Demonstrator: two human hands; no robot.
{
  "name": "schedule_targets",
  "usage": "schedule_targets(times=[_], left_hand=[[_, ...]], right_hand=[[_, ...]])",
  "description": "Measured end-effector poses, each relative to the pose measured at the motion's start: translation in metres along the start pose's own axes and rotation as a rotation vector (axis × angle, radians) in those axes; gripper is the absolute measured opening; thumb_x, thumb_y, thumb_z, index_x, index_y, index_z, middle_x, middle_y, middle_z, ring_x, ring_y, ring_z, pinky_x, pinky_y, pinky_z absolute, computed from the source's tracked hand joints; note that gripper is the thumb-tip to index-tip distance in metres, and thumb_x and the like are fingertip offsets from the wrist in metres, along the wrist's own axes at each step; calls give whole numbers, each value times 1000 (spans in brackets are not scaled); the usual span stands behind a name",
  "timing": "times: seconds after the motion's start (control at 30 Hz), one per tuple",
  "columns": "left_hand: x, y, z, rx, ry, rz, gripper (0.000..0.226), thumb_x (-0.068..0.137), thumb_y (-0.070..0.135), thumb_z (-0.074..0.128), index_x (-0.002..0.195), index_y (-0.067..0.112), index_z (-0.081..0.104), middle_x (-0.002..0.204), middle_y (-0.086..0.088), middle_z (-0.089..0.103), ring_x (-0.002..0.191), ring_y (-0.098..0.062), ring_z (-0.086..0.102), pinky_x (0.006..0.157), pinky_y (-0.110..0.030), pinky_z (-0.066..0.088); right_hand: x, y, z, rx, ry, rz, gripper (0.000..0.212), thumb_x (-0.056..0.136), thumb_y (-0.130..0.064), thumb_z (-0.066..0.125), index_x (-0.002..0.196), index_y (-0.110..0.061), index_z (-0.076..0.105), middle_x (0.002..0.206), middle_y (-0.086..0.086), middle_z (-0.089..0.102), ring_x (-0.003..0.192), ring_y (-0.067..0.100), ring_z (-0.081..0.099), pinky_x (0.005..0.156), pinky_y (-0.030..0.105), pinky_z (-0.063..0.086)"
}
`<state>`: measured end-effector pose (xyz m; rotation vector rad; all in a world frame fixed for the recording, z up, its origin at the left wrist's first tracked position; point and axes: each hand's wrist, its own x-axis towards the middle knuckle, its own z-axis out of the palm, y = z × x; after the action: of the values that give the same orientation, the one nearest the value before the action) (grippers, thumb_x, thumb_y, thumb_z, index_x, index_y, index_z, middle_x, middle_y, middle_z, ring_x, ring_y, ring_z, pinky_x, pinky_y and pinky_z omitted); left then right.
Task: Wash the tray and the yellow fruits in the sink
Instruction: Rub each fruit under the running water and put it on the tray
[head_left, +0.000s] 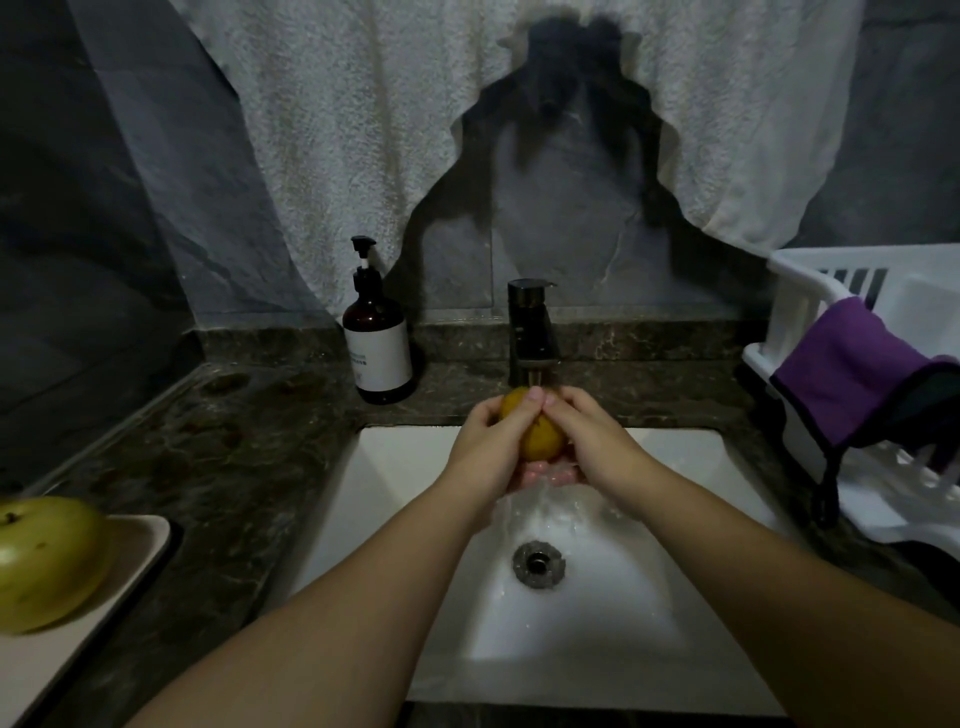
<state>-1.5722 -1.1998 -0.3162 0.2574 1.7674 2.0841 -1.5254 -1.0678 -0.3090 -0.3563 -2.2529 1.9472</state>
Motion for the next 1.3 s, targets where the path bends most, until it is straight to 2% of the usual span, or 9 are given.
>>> schedule_targets(times=[0.13, 0.27, 0.43, 0.57, 0.77, 0.97, 1.07, 1.17, 1.3], left_hand=[[-1, -1, -1, -42, -8, 14, 56, 84, 47, 83, 130, 34, 55, 128, -7, 61, 104, -28, 72, 73, -34, 62], [-2, -1, -1, -35, -34, 53, 71, 71, 48, 89, 132, 41, 53, 130, 0, 60, 109, -24, 70, 79, -36, 63], [-5, -1, -3, 59, -39, 126, 67, 58, 56, 90, 115, 56, 54, 126, 6, 60, 108, -20, 69, 72, -27, 60], [-6, -1, -3, 121, -32, 159, 79, 54, 59, 89, 123, 52, 53, 124, 10, 63, 107, -16, 68, 74, -28, 61], [-8, -2, -4, 168, -14, 145, 74, 63, 56, 91, 125, 48, 52, 123, 7, 64, 101, -18, 71, 69, -25, 58], [-8, -6, -7, 249, -41, 52, 67, 72, 56, 89, 126, 44, 49, 124, 7, 56, 105, -20, 66, 67, -27, 59], [-6, -9, -4, 230, -61, -7, 67, 75, 57, 87, 128, 37, 52, 124, 1, 61, 100, -20, 70, 75, -34, 63], [-7, -8, -6, 177, -114, -52, 66, 76, 57, 85, 129, 32, 55, 121, -7, 69, 94, -24, 74, 78, -39, 63], [-11, -2, -9, 227, -171, -64, 60, 79, 70, 74, 126, 37, 60, 115, -5, 74, 89, -26, 76, 68, -35, 60]], right_hand=[[3, -14, -9, -178, 191, -94, 38, 106, -46, 43, 143, -38, 47, 138, 0, 56, 118, 18, 54, 95, 42, 50], [3, -35, -11, -268, 368, -302, 41, 106, -33, 42, 147, -37, 45, 152, -2, 39, 121, 7, 41, 96, 30, 34], [16, -66, -9, -618, 351, -457, 61, 97, -54, 42, 155, -39, 32, 167, -6, 18, 150, 18, 28, 107, 30, 23], [28, -79, -6, -875, 243, -471, 72, 94, -66, 39, 158, -36, 27, 169, -9, 13, 153, 20, 23, 117, 44, 28], [23, -84, -13, -965, 231, -485, 63, 95, -63, 39, 153, -38, 35, 157, -6, 38, 138, 22, 42, 106, 44, 41], [-20, -32, -26, -496, 486, -484, 33, 92, -26, 47, 117, -45, 57, 116, -20, 49, 109, 5, 54, 79, 22, 44], [-29, -1, -30, -490, 175, -284, 48, 92, -18, 67, 124, -49, 51, 130, -14, 44, 120, 13, 53, 86, 23, 48], [-29, 7, -25, -444, -110, -177, 97, 78, -27, 87, 153, -44, 28, 152, -4, 35, 133, 17, 46, 106, 37, 49], [-27, 13, -22, -432, -18, -201, 93, 70, -37, 92, 142, -52, 35, 138, -9, 49, 117, 12, 57, 87, 28, 56]])
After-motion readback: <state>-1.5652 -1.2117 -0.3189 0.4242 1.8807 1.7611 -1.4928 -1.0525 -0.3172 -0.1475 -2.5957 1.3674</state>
